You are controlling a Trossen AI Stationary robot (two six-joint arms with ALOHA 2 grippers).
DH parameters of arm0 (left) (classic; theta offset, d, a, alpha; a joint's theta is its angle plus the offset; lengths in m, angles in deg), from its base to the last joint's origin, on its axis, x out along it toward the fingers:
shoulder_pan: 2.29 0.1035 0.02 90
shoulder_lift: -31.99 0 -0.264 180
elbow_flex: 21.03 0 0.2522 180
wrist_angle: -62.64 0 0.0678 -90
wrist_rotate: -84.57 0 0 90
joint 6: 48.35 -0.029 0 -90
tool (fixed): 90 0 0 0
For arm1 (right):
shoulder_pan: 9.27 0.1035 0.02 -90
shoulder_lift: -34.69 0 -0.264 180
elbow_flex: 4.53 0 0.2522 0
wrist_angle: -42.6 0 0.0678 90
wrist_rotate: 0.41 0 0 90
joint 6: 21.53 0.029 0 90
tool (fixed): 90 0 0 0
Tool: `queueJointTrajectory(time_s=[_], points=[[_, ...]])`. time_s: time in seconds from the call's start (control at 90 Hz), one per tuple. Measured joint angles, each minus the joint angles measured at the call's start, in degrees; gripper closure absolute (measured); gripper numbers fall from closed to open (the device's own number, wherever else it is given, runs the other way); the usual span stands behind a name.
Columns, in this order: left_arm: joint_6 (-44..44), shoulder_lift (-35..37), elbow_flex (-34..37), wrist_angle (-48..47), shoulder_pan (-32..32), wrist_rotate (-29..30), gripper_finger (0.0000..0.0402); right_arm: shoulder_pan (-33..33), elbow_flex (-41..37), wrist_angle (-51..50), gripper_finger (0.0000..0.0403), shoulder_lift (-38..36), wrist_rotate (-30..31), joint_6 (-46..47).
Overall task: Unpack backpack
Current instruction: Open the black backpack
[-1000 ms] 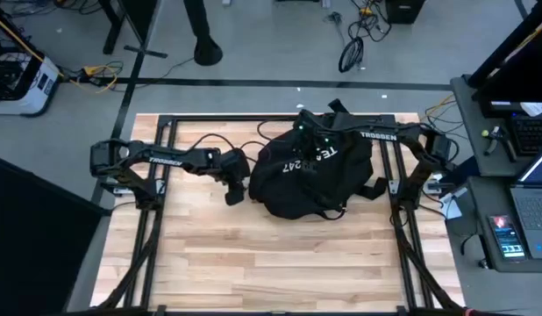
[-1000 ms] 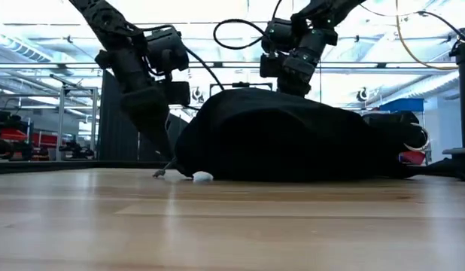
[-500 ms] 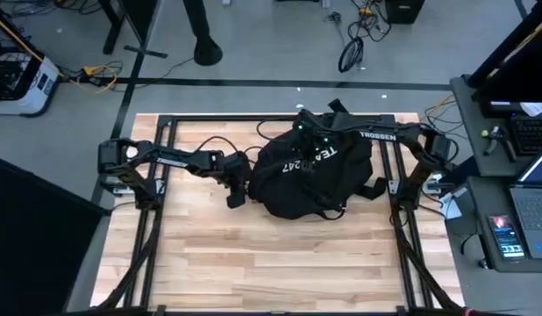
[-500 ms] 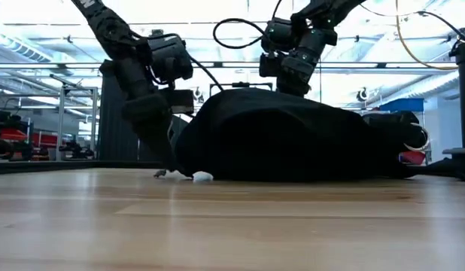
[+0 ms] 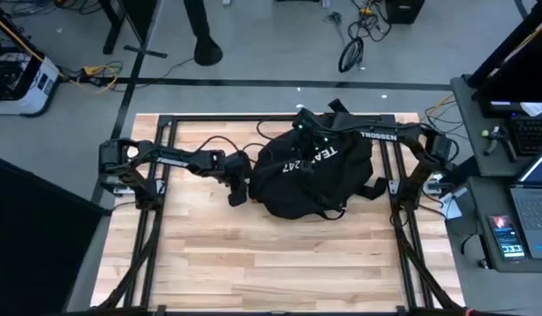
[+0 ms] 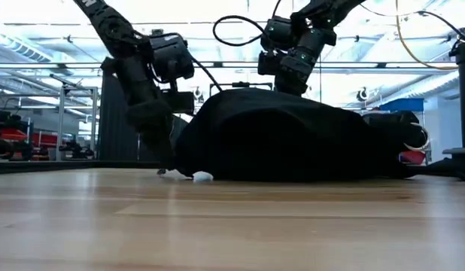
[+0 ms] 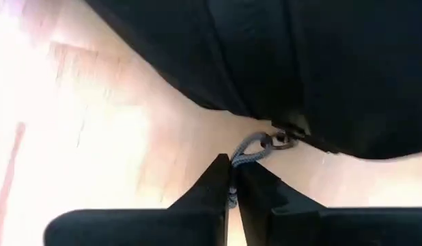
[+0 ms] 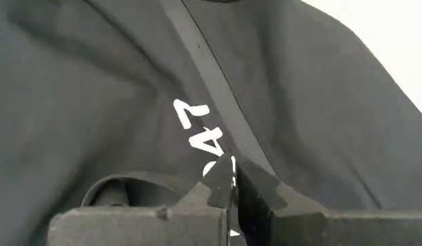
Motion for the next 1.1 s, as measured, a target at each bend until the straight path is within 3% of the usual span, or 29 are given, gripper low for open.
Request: queueJointTrajectory(time_s=[0.189, 0.311, 0.689, 0.889, 1.1], points=[[-1.21, 5.01, -6.31, -7.04, -0.77, 2.03, 0.0401, 0.00, 0.00, 2.70, 0.0403, 0.00, -0.02, -0.11], [-3.22, 6.87, -9.74, -6.76, -0.74, 2.23, 0.0401, 0.09, 0.00, 5.06, 0.0403, 0.00, -0.90, 0.52], [-7.58, 7.21, -11.40, -7.47, -0.74, 2.33, 0.0401, 4.94, -0.02, 22.51, 0.0403, 0.00, -8.15, 6.10], [-9.19, 7.45, -13.01, -9.79, -0.74, 3.41, 0.0402, 8.59, -0.02, 29.30, 0.0401, 2.69, -8.37, 12.80], [-10.77, 7.45, -13.08, -11.50, -0.74, 3.60, 0.0401, 9.55, -0.06, 35.39, 0.0345, 8.62, -8.24, 18.02]])
